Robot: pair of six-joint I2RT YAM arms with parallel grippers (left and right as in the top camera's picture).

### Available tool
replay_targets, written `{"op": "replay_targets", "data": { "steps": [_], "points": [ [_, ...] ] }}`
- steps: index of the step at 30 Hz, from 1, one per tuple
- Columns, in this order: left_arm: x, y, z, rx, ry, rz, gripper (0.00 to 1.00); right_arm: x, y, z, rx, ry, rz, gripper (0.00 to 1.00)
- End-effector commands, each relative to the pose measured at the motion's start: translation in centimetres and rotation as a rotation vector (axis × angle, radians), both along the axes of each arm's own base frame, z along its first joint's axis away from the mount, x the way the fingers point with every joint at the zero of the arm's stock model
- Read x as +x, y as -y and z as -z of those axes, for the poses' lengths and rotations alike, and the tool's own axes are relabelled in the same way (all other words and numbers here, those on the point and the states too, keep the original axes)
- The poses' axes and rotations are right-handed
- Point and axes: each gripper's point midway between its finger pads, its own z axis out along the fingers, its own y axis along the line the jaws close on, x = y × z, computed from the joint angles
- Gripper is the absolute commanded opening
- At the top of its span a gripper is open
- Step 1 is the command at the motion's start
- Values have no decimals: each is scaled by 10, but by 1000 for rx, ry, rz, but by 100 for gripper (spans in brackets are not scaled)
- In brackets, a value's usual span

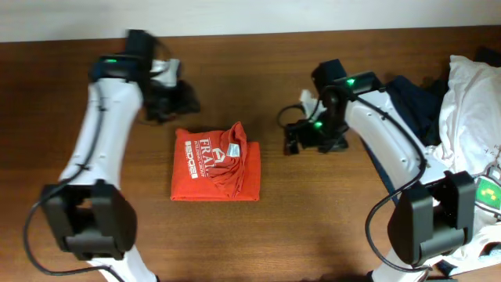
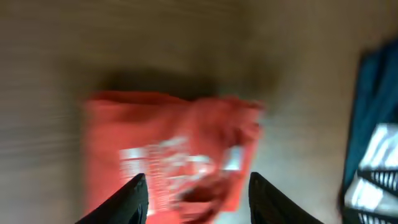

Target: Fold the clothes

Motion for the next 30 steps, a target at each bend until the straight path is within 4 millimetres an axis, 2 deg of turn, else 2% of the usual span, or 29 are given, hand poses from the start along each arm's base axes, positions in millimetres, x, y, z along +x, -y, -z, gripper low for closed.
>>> {"op": "replay_targets", "data": {
  "steps": [1, 2, 4, 5, 7, 9, 10, 11, 12, 13, 14, 15, 16, 17, 18, 19, 20, 21, 22, 23, 24, 25, 27, 28, 30],
  "points": [
    [7, -57, 23, 35, -64, -115, 55, -22, -78, -4, 126, 50, -217, 97],
    [4, -63, 34, 42, -97, -127, 57, -27, -100, -3, 135, 83, -276, 97],
    [-7, -74, 63, 106, -176, -138, 61, -34, -127, 21, 11, 131, -312, 97],
    [-9, -75, 70, 113, -200, -138, 61, -40, -138, 30, -3, 136, -348, 97],
    [-10, -76, 76, 112, -212, -140, 62, -49, -169, 52, 3, 151, -398, 93],
    [-10, -77, 76, 112, -214, -143, 62, -39, -173, 70, -78, 182, -300, 82],
    [-10, -77, 76, 112, -214, -143, 62, -33, -171, 75, -108, 188, -234, 71],
    [-10, -77, 76, 112, -215, -143, 62, -29, -172, 78, -108, 187, -197, 55],
    [-10, -77, 76, 112, -215, -143, 62, -30, -171, 80, -114, 180, -197, 19],
    [-11, -77, 76, 112, -216, -142, 62, -33, -164, 82, -141, 159, -174, 4],
    [-11, -77, 76, 112, -220, -142, 62, -34, -134, 86, -279, 128, -37, 4],
    [-12, -77, 76, 112, -220, -142, 62, -39, -95, 87, -447, 84, 157, 4],
    [-12, -77, 76, 112, -220, -142, 62, -53, -60, 83, -581, 10, 333, 4],
    [-12, -77, 76, 112, -220, -142, 62, -60, -50, 81, -612, -33, 374, 8],
    [-12, -77, 76, 112, -220, -142, 62, -66, -50, 80, -613, -60, 371, 53],
    [-12, -77, 76, 112, -221, -142, 62, -70, -48, 80, -621, -79, 356, 76],
    [-12, -77, 76, 112, -221, -142, 62, -69, -44, 78, -630, -76, 304, 81],
    [-13, -77, 76, 112, -225, -142, 62, -65, -33, 72, -663, -68, 316, 83],
    [-14, -76, 76, 111, -231, -140, 62, -59, -23, 63, -686, -60, 336, 83],
    [-17, -75, 76, 108, -243, -137, 62, -49, -13, 44, -662, -51, 327, 83],
    [-19, -70, 76, 110, -248, -115, 62, -46, -16, 34, -604, -49, 259, 83],
    [-21, -61, 76, 115, -243, -79, 62, -49, -30, 26, -502, -61, 144, 83],
    [-22, -46, 76, 120, -239, -39, 65, -58, -46, 23, -410, -99, 46, 83],
    [-22, -35, 77, 123, -235, -13, 65, -61, -48, 24, -406, -106, 37, 83],
    [-28, -11, 85, 131, -234, 50, 66, -73, -67, 23, -327, -140, -41, 83]
  ]
}}
